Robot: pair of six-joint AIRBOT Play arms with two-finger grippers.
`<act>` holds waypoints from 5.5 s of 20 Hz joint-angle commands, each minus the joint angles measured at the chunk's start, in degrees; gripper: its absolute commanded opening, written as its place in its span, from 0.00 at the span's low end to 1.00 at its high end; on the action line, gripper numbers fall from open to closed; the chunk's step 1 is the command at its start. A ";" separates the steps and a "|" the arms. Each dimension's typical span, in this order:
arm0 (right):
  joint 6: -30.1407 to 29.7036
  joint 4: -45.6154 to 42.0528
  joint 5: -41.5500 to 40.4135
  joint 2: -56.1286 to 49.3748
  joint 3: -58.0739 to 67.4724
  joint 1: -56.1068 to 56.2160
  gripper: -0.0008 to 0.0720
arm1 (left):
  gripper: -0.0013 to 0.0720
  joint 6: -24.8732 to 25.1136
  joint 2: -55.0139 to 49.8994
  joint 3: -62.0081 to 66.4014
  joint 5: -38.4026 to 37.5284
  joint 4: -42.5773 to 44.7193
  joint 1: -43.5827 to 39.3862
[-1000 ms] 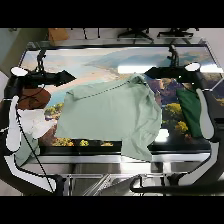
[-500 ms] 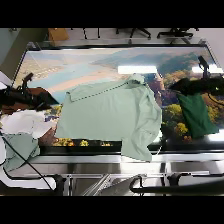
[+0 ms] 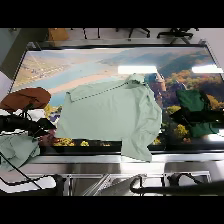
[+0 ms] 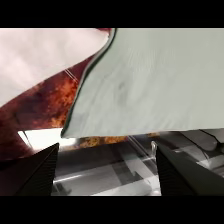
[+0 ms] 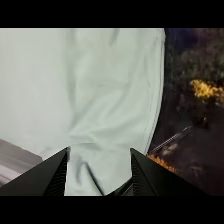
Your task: Fold the shirts.
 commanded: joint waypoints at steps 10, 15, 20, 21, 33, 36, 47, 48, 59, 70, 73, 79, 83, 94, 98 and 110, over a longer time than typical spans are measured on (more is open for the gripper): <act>-0.85 -0.04 -8.31 0.00 -15.23 4.26 0.65 | 0.04 3.39 -9.79 -0.83 3.54 -3.13 -10.82; -0.90 0.42 -15.06 -8.35 -15.21 11.58 0.65 | 0.04 2.05 -9.79 3.39 1.18 -3.06 -10.78; -10.05 11.19 -15.63 -11.91 -13.97 14.43 0.18 | 0.04 1.66 -9.53 6.16 -1.11 -3.04 -10.78; -10.56 11.50 -14.56 -11.19 -12.46 14.27 0.06 | 0.04 1.66 -8.72 6.78 -1.51 -3.02 -10.75; -6.86 19.56 0.61 12.52 37.59 1.81 0.05 | 0.03 3.15 27.39 30.88 -1.38 -28.68 -10.51; -6.95 19.50 -3.17 14.32 50.99 -0.79 0.05 | 0.03 3.19 36.87 41.99 9.73 -29.07 -10.51; -8.24 16.70 -3.30 6.19 66.51 -0.74 0.05 | 0.03 -2.34 39.87 46.36 12.57 -1.84 -10.82; -9.16 19.80 -0.83 3.28 64.46 -0.66 0.05 | 0.03 -1.25 37.42 43.39 11.61 -4.07 -11.45; -16.39 18.05 -12.20 -35.06 42.36 10.88 0.05 | 0.03 3.82 -5.35 26.82 22.25 -5.57 -22.34; -14.38 -0.90 -15.91 -42.60 47.39 10.36 0.05 | 0.04 -6.80 -23.28 40.70 11.32 5.29 -23.21; -14.40 -2.43 -16.70 -42.60 47.39 10.32 0.05 | 0.04 -6.78 -24.98 40.68 9.94 5.40 -24.04; -14.01 -2.36 -15.17 -42.40 47.43 10.56 0.07 | 0.09 -6.97 -27.04 40.76 8.22 5.35 -27.47; -10.67 -2.40 -10.75 -37.29 47.43 9.75 0.40 | 0.91 -12.35 -26.05 46.38 -0.92 4.90 -26.40; 13.42 -16.94 3.87 -10.71 23.21 -5.03 0.52 | 0.91 -12.00 -4.07 4.02 2.27 1.38 -23.41; 16.48 -16.90 1.38 -3.96 11.45 -10.56 0.66 | 0.91 -7.69 -3.41 -8.00 12.55 -3.21 -25.31; 14.78 -12.04 -0.28 0.72 -15.54 -6.38 0.71 | 0.04 -6.05 -4.83 0.55 8.85 -2.64 -26.84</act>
